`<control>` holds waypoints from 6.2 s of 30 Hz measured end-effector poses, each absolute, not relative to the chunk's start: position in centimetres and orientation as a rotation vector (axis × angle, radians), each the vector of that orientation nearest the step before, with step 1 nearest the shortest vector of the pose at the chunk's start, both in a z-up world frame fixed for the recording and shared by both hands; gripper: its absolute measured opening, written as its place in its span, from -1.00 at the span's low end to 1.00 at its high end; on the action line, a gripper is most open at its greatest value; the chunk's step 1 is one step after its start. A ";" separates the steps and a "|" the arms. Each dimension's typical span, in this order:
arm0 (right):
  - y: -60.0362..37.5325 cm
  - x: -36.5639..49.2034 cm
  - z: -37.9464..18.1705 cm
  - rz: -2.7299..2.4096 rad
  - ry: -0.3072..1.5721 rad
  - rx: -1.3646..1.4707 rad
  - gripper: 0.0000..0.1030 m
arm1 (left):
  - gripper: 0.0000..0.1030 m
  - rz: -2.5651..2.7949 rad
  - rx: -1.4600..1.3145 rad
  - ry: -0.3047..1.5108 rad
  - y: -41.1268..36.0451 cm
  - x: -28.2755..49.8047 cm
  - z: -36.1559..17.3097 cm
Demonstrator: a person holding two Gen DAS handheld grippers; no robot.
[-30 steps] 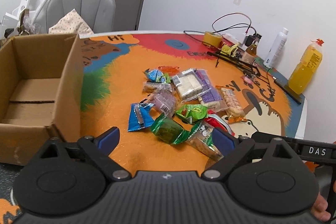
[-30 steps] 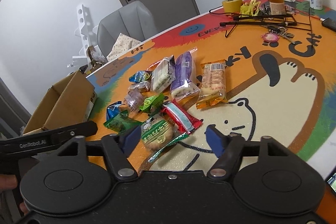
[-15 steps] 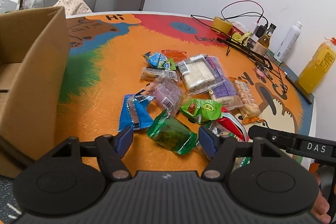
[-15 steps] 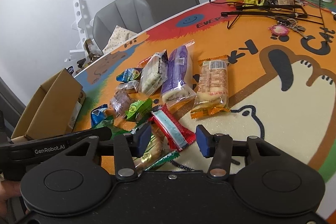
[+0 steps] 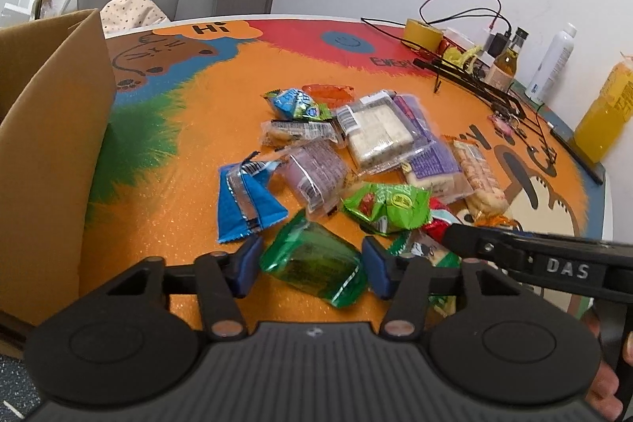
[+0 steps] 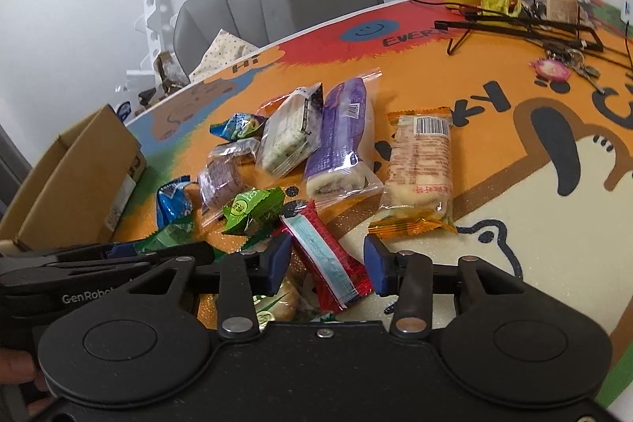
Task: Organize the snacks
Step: 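Grasp the green snack bag with the left gripper while the right grasps the red-white bar, then carry both snacks over the cardboard box and open both grippers to drop them, then grasp the green-printed bread bag with the left gripper while the right grasps the wafer pack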
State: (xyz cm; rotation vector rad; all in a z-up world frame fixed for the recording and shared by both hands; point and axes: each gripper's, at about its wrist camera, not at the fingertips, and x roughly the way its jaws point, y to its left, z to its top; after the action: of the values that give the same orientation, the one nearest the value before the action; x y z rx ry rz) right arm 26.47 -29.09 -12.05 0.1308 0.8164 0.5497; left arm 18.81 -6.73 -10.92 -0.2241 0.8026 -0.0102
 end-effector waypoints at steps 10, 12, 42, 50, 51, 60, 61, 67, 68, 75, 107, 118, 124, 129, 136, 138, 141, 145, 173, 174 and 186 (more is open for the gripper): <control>-28.5 24.4 -11.7 0.540 0.799 0.084 -0.60 | -0.29 -0.045 -0.260 0.789 -6.4 17.1 -10.6; -28.7 23.8 -11.4 0.533 0.784 0.094 -0.60 | -0.29 -0.049 -0.255 0.777 -6.4 16.6 -10.2; -26.9 17.5 -5.6 0.531 0.603 0.171 -0.60 | -0.29 -0.037 -0.202 0.581 -3.8 8.7 -3.4; -25.8 17.1 -4.6 0.556 0.579 0.172 -0.60 | -0.29 -0.011 -0.204 0.547 -2.4 7.5 -2.2; -25.6 17.0 -4.5 0.559 0.577 0.172 -0.60 | -0.29 -0.007 -0.204 0.545 -2.2 7.4 -2.1; -23.5 17.3 -3.8 0.603 0.565 0.170 -0.60 | -0.29 0.032 -0.215 0.528 0.1 7.0 -1.4; -23.5 17.3 -3.8 0.603 0.565 0.170 -0.60 | -0.29 0.039 -0.217 0.526 0.4 7.1 -1.4; -21.7 18.0 -3.5 0.641 0.563 0.161 -0.60 | -0.29 0.097 -0.234 0.514 2.9 7.2 -1.1; -21.0 18.2 -3.4 0.654 0.565 0.158 -0.60 | -0.29 0.105 -0.237 0.515 3.4 7.2 -1.1; -18.1 19.0 -3.0 0.701 0.572 0.142 -0.60 | -0.29 0.173 -0.269 0.518 6.7 7.8 -1.3; -12.9 18.7 -1.7 0.852 0.593 0.166 0.02 | 0.67 0.337 -0.307 0.536 11.3 5.9 -1.2; -18.2 18.0 -2.7 0.742 0.610 0.178 0.34 | 0.84 0.292 -0.267 0.537 8.1 6.0 -1.0; -21.4 17.3 -3.1 0.688 0.608 0.195 0.59 | 0.84 0.253 -0.257 0.554 5.8 6.3 -1.2; -24.0 16.7 -3.0 0.649 0.594 0.212 0.85 | 0.85 0.204 -0.250 0.574 3.6 6.5 -1.3; -26.3 16.2 -2.9 0.606 0.586 0.208 0.95 | 0.85 0.130 -0.241 0.602 0.8 6.6 -1.4; -26.9 16.1 -2.9 0.585 0.583 0.210 0.98 | 0.85 0.112 -0.242 0.609 0.2 6.6 -1.5; -27.8 16.2 -3.0 0.569 0.583 0.223 0.98 | 0.86 0.090 -0.238 0.618 -0.8 6.8 -1.5; -29.1 16.4 -3.2 0.540 0.581 0.229 0.98 | 0.86 0.064 -0.241 0.624 -1.9 7.0 -1.5; -34.7 20.1 -7.7 0.445 0.634 0.237 0.63 | 0.85 0.029 -0.278 0.709 -8.7 12.3 -6.1; -34.8 20.3 -7.8 0.449 0.637 0.239 0.61 | 0.85 0.031 -0.276 0.713 -9.0 12.5 -6.3; -36.5 22.6 -10.0 0.486 0.670 0.272 0.56 | 0.85 0.072 -0.234 0.775 -12.6 15.3 -8.9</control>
State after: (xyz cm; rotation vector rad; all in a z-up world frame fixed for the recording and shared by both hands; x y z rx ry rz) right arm 22.64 -36.52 -10.05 0.2720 0.6700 0.4858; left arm 15.33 -12.62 -8.88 -0.2338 0.7753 0.0717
